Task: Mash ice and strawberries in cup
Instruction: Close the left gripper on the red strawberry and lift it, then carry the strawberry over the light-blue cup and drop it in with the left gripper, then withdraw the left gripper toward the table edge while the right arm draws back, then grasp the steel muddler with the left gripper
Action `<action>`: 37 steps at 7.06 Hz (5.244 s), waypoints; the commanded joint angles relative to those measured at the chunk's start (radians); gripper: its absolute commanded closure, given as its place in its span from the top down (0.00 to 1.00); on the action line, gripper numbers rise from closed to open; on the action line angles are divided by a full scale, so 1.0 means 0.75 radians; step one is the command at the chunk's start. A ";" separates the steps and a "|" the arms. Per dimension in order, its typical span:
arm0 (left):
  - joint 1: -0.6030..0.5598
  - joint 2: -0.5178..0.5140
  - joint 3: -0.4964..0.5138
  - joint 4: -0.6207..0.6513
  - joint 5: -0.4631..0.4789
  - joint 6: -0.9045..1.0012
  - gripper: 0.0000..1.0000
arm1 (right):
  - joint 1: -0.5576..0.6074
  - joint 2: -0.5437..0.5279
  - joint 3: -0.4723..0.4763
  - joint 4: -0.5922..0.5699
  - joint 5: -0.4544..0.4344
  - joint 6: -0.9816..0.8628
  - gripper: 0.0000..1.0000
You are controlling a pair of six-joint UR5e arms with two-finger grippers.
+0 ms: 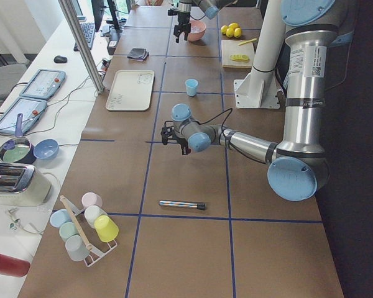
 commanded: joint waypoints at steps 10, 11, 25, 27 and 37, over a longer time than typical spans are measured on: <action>0.419 -0.820 0.200 0.000 0.329 -0.728 0.23 | 0.068 -0.009 -0.028 0.000 0.002 -0.074 1.00; 0.419 -0.822 0.196 0.000 0.331 -0.724 0.57 | 0.068 -0.011 -0.032 -0.002 0.002 -0.074 1.00; -0.564 0.002 0.318 0.006 -0.134 0.771 0.86 | 0.322 -0.213 -0.032 -0.004 0.172 -0.490 1.00; -0.563 0.000 0.345 0.134 -0.123 0.763 0.87 | 0.322 -0.212 -0.026 0.002 0.174 -0.490 1.00; -0.417 0.028 0.588 -0.033 -0.062 0.753 0.91 | 0.318 -0.216 -0.012 0.002 0.172 -0.481 1.00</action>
